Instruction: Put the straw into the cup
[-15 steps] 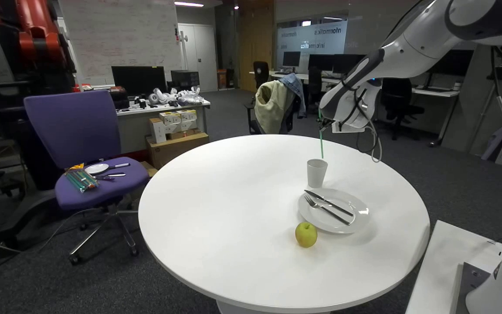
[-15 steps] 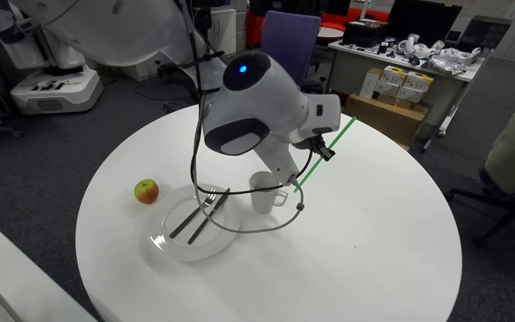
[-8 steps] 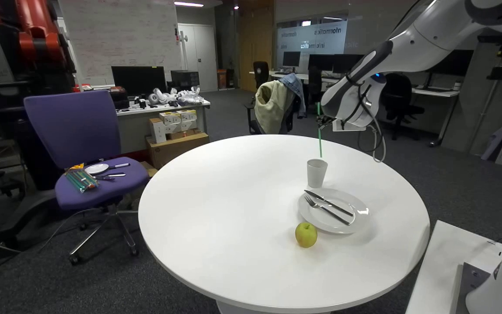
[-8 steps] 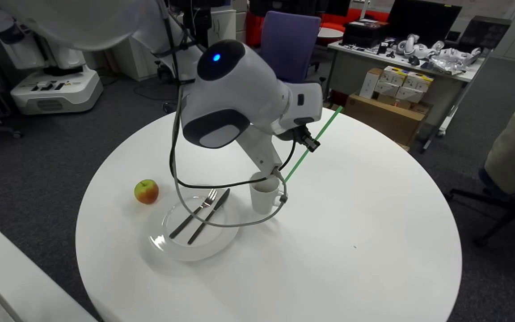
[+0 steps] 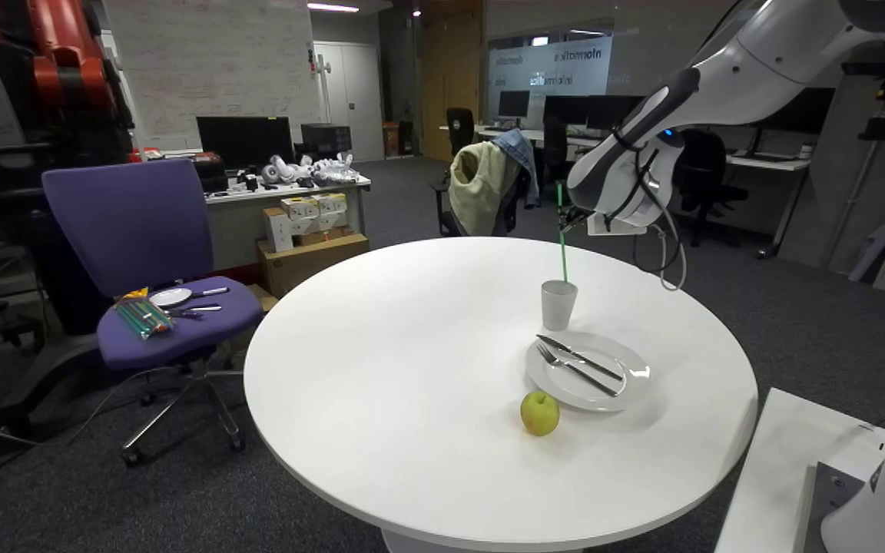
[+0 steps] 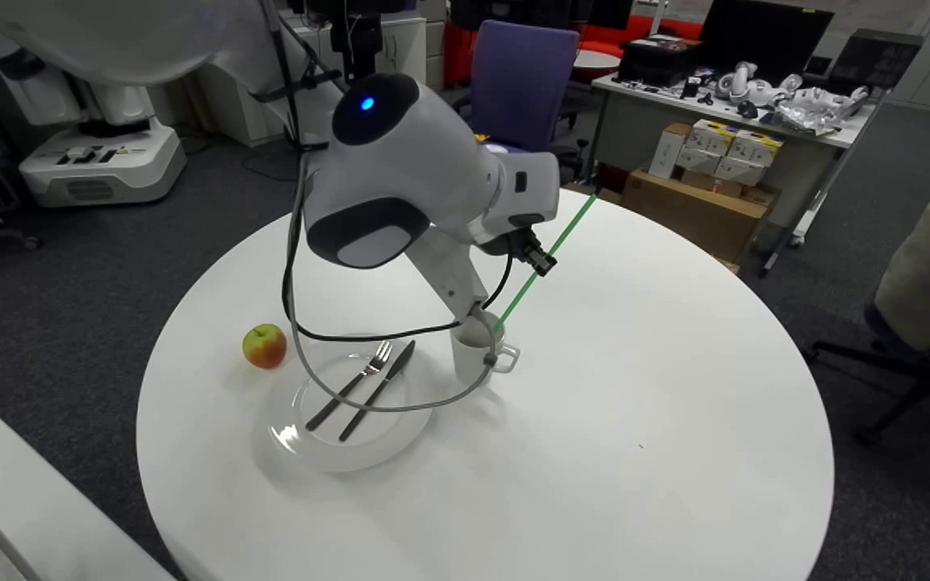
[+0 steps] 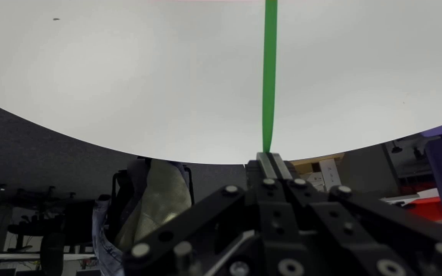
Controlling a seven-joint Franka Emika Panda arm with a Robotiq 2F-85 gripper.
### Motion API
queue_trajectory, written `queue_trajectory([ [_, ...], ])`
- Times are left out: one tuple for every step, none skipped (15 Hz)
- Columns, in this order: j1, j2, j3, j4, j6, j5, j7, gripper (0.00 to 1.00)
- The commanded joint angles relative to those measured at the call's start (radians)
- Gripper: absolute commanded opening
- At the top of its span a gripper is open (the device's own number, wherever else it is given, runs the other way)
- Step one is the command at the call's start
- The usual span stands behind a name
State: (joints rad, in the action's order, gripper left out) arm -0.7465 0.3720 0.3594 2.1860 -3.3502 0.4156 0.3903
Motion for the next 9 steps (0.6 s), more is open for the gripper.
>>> queue_trajectory([
  [0.0,-0.037,0.007,0.06,-0.042,0.011,-0.006,0.0],
  [0.003,-0.037,0.004,0.066,-0.041,0.011,-0.005,0.0],
  [0.007,-0.037,0.0,0.072,-0.04,0.012,-0.005,0.0],
  [0.013,-0.035,-0.004,0.078,-0.039,0.013,-0.004,0.0],
  [0.017,-0.033,-0.007,0.083,-0.038,0.013,-0.003,0.0],
  [0.024,-0.031,-0.012,0.089,-0.038,0.014,-0.002,0.0],
  [0.03,-0.028,-0.017,0.094,-0.038,0.015,-0.001,0.0],
  [0.038,-0.027,-0.023,0.099,-0.037,0.015,-0.001,0.0],
  [0.045,-0.024,-0.028,0.104,-0.039,0.015,0.0,0.0],
])
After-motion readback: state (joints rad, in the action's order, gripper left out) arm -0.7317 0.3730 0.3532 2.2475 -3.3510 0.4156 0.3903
